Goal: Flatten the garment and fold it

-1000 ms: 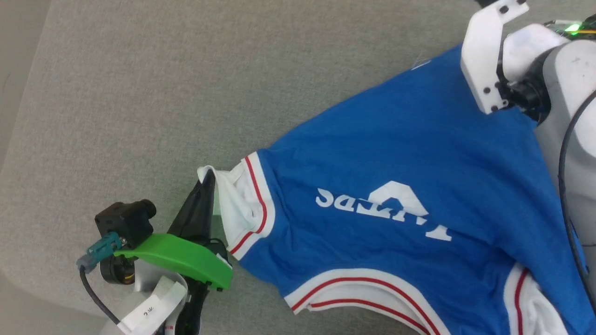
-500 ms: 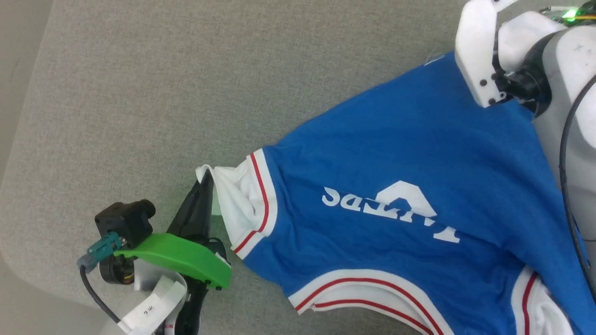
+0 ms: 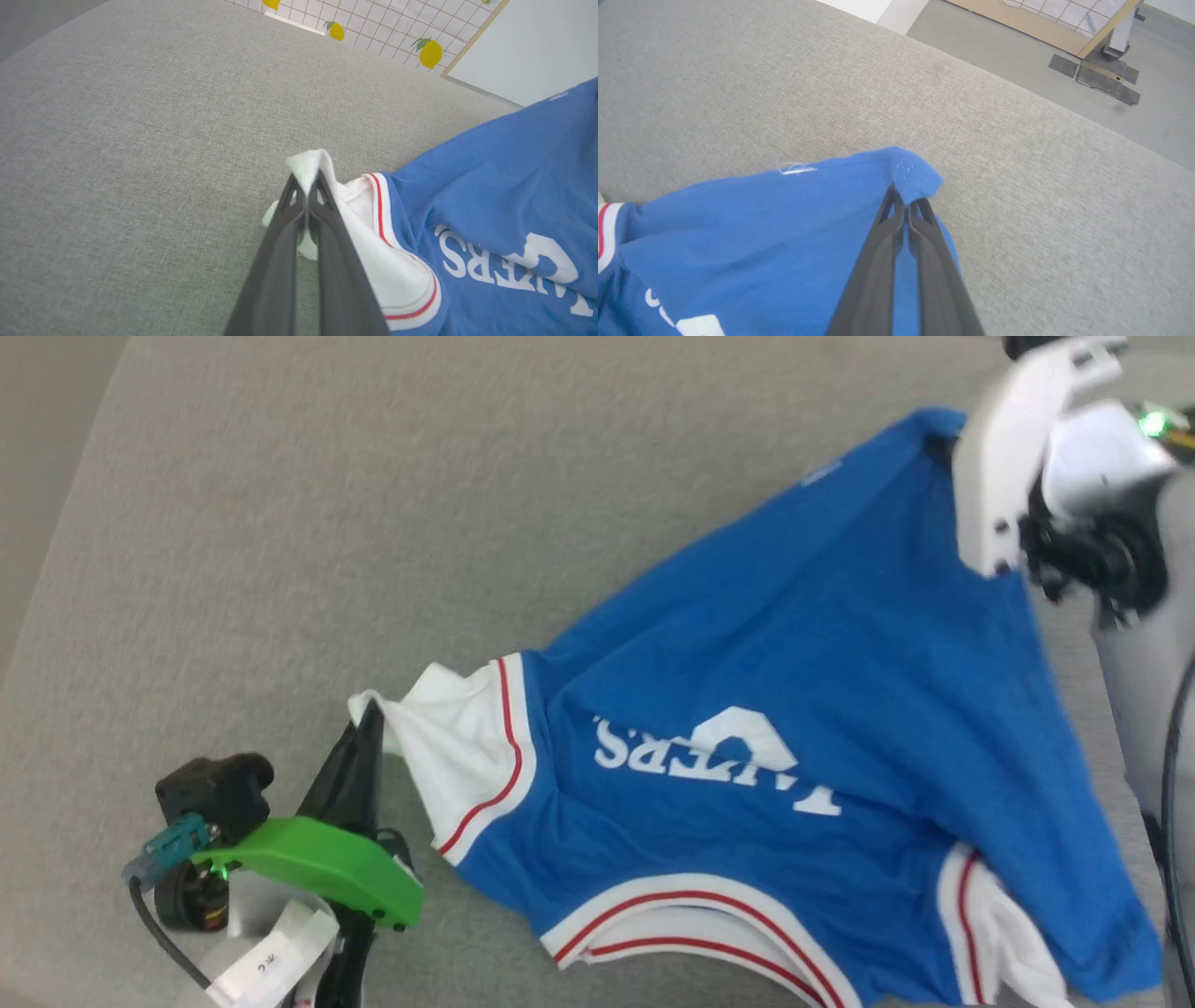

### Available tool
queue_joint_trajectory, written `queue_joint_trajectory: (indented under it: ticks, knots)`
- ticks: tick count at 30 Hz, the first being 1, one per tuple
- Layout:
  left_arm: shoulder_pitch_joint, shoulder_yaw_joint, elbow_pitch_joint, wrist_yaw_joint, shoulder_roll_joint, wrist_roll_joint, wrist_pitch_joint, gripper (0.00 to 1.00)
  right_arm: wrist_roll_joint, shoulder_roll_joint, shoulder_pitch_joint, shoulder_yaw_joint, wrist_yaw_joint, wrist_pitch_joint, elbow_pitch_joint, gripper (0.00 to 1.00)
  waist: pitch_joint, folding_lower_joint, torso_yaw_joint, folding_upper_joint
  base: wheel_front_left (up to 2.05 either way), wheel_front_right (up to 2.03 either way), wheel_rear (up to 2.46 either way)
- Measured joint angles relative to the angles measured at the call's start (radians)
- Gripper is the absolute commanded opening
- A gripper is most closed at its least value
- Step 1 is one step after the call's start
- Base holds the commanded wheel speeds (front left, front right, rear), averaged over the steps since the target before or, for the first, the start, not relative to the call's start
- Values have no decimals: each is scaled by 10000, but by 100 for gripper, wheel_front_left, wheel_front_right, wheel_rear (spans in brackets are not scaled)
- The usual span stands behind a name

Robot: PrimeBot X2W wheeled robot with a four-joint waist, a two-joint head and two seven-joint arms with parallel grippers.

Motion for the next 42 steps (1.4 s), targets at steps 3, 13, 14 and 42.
queue_joint_trajectory:
  ticks: [3, 13, 14, 42]
  knots:
    - [245, 63, -56, 132, 75, -33, 52, 0, 437, -153, 933, -357, 0, -454, -805, 0, -407, -1, -307, 0, 0, 0, 0]
    - [929, 109, -92, 378, 157, -194, 161, 0, 1404, -29, 4938, -2178, -2, -775, -2936, 0, -1647, -1, -1388, 0, 0, 0, 0]
    - [991, 94, -82, 389, 157, -209, 194, 0, 1446, 67, 5405, -2382, 0, -765, -3150, 0, -1782, -1, -1472, 0, 0, 0, 0]
    - [-597, 512, -163, -318, 1218, -456, 980, 0, 2451, 842, 6946, -4098, -2, 384, -5336, 0, -3326, -1, -2018, 0, 0, 0, 0]
